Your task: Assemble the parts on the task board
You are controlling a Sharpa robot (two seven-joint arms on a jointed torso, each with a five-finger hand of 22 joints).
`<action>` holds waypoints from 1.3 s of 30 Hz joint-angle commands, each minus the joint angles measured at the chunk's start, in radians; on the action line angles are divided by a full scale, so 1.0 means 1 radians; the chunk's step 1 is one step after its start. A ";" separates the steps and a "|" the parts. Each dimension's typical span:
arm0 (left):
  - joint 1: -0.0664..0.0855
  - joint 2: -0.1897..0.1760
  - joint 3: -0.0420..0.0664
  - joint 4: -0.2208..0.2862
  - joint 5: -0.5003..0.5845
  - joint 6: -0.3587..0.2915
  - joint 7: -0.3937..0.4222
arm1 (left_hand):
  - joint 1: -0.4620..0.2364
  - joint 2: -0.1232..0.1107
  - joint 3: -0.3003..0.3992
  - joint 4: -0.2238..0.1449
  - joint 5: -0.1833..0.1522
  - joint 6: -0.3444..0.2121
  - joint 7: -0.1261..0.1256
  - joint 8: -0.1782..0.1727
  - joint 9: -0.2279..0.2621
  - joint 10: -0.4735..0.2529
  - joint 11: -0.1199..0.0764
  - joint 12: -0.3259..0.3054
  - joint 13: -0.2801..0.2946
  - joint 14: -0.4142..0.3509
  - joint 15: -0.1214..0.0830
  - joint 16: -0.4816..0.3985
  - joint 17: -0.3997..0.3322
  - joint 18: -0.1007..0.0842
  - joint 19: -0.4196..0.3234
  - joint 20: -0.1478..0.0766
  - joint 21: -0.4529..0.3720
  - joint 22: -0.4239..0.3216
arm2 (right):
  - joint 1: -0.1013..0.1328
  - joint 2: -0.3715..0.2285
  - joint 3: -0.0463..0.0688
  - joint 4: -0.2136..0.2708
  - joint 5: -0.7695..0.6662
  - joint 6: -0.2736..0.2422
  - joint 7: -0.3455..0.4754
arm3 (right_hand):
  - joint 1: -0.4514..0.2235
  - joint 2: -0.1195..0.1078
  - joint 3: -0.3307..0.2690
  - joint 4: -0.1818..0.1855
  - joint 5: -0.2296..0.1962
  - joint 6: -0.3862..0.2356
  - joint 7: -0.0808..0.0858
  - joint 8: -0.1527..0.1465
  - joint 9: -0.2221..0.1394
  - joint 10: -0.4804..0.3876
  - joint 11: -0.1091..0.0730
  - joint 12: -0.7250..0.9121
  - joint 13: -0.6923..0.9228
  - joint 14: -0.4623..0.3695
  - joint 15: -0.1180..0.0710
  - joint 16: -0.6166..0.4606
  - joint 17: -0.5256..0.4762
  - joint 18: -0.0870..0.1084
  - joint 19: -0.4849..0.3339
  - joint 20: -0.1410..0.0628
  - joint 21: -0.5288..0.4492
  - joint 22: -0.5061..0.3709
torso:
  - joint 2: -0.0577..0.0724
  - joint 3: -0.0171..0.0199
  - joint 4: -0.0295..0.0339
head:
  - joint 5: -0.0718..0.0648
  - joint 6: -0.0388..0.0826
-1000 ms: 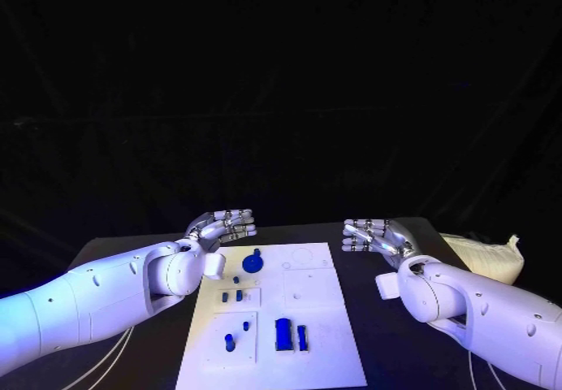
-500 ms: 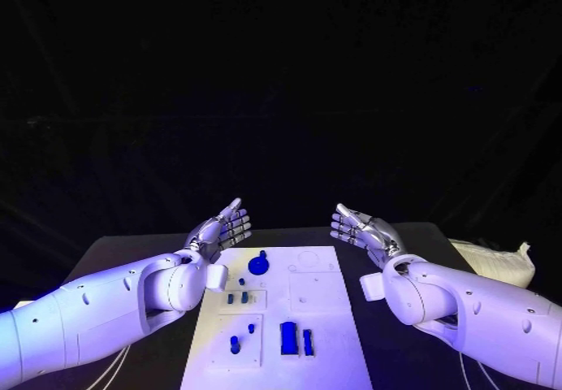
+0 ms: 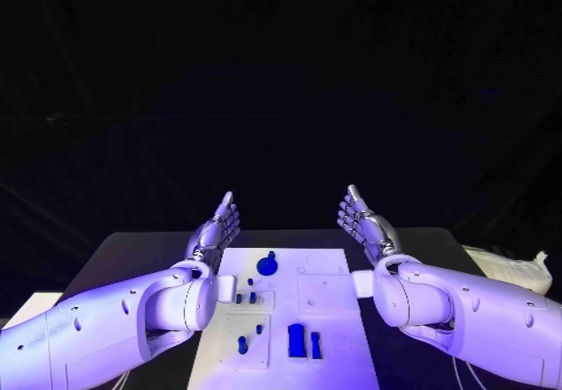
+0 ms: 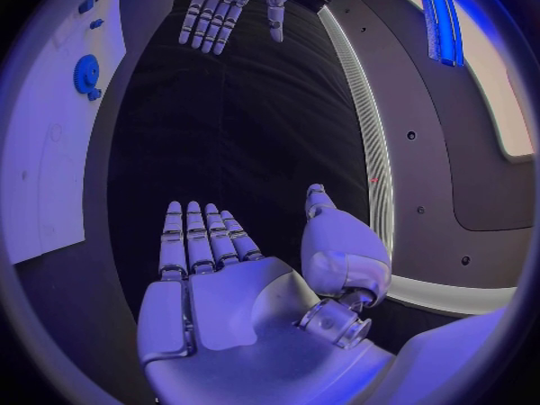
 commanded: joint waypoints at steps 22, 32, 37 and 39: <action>-0.001 0.000 0.002 0.008 -0.043 -0.090 0.052 | -0.290 0.001 -0.116 -0.001 -0.007 -0.207 -0.012 -0.007 -0.001 -0.229 -0.005 -0.006 -0.001 -0.211 -0.003 -0.024 -0.006 -0.034 -0.177 -0.034 -0.007 -0.133 | 0.000 -0.001 0.000 0.002 0.032 -0.042 0.040 | -0.311 -0.001 0.001 -0.008 -0.009 -0.201 -0.012 -0.007 -0.008 -0.237 -0.004 -0.007 -0.003 -0.246 -0.001 -0.004 -0.013 -0.036 -0.230 -0.018 -0.012 -0.001 | 0.000 -0.0001 0.0026 | 0.000 0.000; -0.001 0.000 0.002 0.008 -0.043 -0.090 0.052 | -0.405 0.001 -0.116 -0.001 -0.007 -0.292 -0.012 -0.007 -0.001 -0.321 -0.005 -0.006 -0.001 -0.295 -0.003 -0.024 -0.006 -0.034 -0.250 -0.034 -0.007 -0.133 | 0.000 -0.001 0.000 0.002 0.032 -0.042 0.040 | -0.435 -0.001 0.001 -0.008 -0.009 -0.284 -0.012 -0.007 -0.008 -0.330 -0.004 -0.007 -0.003 -0.344 -0.001 -0.004 -0.013 -0.036 -0.322 -0.018 -0.012 -0.001 | 0.000 -0.0001 0.0026 | 0.000 0.000; -0.001 0.000 0.002 0.008 -0.043 -0.090 0.052 | -0.405 0.001 -0.116 -0.001 -0.007 -0.292 -0.012 -0.007 -0.001 -0.321 -0.005 -0.006 -0.001 -0.295 -0.003 -0.024 -0.006 -0.034 -0.250 -0.034 -0.007 -0.133 | 0.000 -0.001 0.000 0.002 0.032 -0.042 0.040 | -0.435 -0.001 0.001 -0.008 -0.009 -0.284 -0.012 -0.007 -0.008 -0.330 -0.004 -0.007 -0.003 -0.344 -0.001 -0.004 -0.013 -0.036 -0.322 -0.018 -0.012 -0.001 | 0.000 -0.0001 0.0026 | 0.000 0.000; -0.001 0.000 0.002 0.008 -0.043 -0.090 0.052 | -0.405 0.001 -0.116 -0.001 -0.007 -0.292 -0.012 -0.007 -0.001 -0.321 -0.005 -0.006 -0.001 -0.295 -0.003 -0.024 -0.006 -0.034 -0.250 -0.034 -0.007 -0.133 | 0.000 -0.001 0.000 0.002 0.032 -0.042 0.040 | -0.435 -0.001 0.001 -0.008 -0.009 -0.284 -0.012 -0.007 -0.008 -0.330 -0.004 -0.007 -0.003 -0.344 -0.001 -0.004 -0.013 -0.036 -0.322 -0.018 -0.012 -0.001 | 0.000 -0.0001 0.0026 | 0.000 0.000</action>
